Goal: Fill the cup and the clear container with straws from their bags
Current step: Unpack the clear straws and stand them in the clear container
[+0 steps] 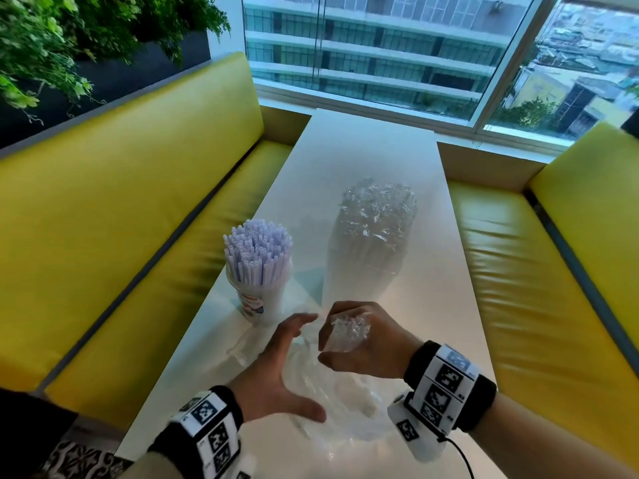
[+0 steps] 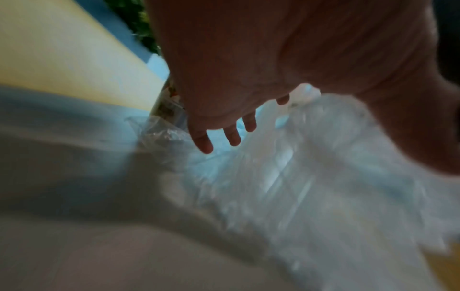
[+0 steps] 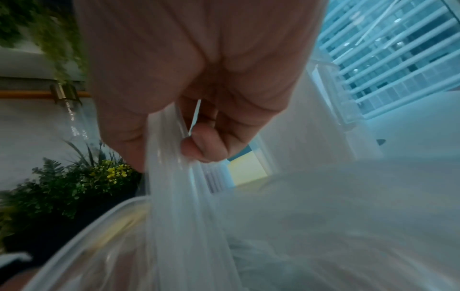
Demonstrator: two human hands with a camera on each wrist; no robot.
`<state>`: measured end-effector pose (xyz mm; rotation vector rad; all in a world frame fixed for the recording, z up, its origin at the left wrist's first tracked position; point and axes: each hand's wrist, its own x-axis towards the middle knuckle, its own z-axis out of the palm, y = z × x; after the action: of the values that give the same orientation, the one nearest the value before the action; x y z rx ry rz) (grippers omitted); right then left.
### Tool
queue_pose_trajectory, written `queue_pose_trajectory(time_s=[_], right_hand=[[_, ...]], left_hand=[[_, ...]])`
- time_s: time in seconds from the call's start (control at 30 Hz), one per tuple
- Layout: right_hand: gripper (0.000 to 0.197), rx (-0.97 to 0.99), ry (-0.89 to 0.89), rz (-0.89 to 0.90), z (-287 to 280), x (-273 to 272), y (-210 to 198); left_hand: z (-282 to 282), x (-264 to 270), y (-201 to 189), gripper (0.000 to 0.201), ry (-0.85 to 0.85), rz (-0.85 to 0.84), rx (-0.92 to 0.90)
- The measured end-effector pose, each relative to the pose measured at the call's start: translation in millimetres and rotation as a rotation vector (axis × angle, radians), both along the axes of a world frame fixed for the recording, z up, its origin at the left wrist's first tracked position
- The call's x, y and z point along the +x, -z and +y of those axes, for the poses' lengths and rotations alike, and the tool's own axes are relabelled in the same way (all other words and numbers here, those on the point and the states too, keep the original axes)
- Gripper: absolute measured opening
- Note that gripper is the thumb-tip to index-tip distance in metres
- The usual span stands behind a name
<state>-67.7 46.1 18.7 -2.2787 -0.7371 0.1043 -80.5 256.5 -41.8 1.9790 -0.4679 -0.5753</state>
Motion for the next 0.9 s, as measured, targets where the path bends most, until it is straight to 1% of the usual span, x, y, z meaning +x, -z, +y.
queue_pose_trajectory(time_s=[0.03,0.1,0.13,0.17,0.23,0.3,0.4,0.47,0.53,0.57,0.6,0.67,0.7,0.73,0.77,0.8,0.83,0.87,0.9], right_hand=[[0.012,0.011,0.028,-0.004,-3.6,-0.4,1.1],[0.012,0.044,0.088,0.031,-8.8,0.1,3.0],[0.011,0.043,0.095,0.034,-10.2,0.6,1.8],[0.010,0.029,0.088,0.033,-11.1,1.4,-0.8],[0.008,0.042,0.084,0.059,-14.7,4.6,-12.5],[0.009,0.099,0.080,0.040,-22.4,9.1,-30.0],[0.012,0.142,0.083,-0.068,-35.1,16.9,-54.8],[0.013,0.143,0.144,-0.136,-45.4,23.0,-63.1],[0.012,0.133,0.239,-0.140,-52.6,26.2,-65.8],[0.011,0.127,0.271,-0.129,-54.1,26.4,-65.6],[0.010,0.121,0.286,-0.120,-54.1,26.3,-64.9],[0.010,0.127,0.295,-0.128,-52.5,23.9,-62.4],[0.010,0.149,0.299,-0.144,-51.9,22.8,-62.2],[0.010,0.174,0.306,-0.161,-51.7,21.9,-62.7],[0.010,0.198,0.314,-0.177,-51.5,21.0,-63.4],[0.010,0.219,0.319,-0.187,-50.6,19.4,-64.0],[0.010,0.231,0.316,-0.193,-49.4,17.5,-63.3],[0.010,0.232,0.296,-0.198,-47.7,15.0,-61.1],[0.011,0.215,0.269,-0.200,-45.2,12.8,-56.7]], left_hand=[[5.3,-2.8,2.4,0.127,0.036,0.010,0.074],[4.6,-11.2,8.5,0.129,0.091,-0.030,0.236],[0.7,-13.9,12.2,0.126,0.063,-0.055,0.243],[-3.9,-15.2,14.0,0.123,-0.002,-0.079,0.199],[-11.1,-14.8,12.0,0.113,-0.131,-0.117,0.043],[-14.2,-13.9,7.8,0.100,-0.180,-0.208,-0.035],[-11.2,-7.0,1.5,0.083,-0.225,-0.391,-0.090],[-7.0,1.1,3.7,0.072,-0.249,-0.500,-0.046],[-6.3,8.1,9.9,0.051,-0.217,-0.626,0.090],[-8.0,9.5,12.3,0.045,-0.187,-0.627,0.153],[-10.2,9.1,15.0,0.040,-0.162,-0.581,0.193],[-15.1,6.8,18.3,0.020,-0.151,-0.458,0.248],[-17.5,5.3,17.9,0.021,-0.143,-0.391,0.292],[-19.2,5.3,20.1,0.037,-0.131,-0.337,0.369],[-20.1,5.8,21.7,0.051,-0.111,-0.305,0.502],[-21.1,7.3,23.3,0.062,-0.092,-0.325,0.671],[-23.0,8.2,22.5,0.069,-0.078,-0.365,0.808],[-25.0,8.1,23.5,0.071,-0.084,-0.405,0.892],[-27.8,6.8,24.1,0.072,-0.102,-0.448,0.917]])
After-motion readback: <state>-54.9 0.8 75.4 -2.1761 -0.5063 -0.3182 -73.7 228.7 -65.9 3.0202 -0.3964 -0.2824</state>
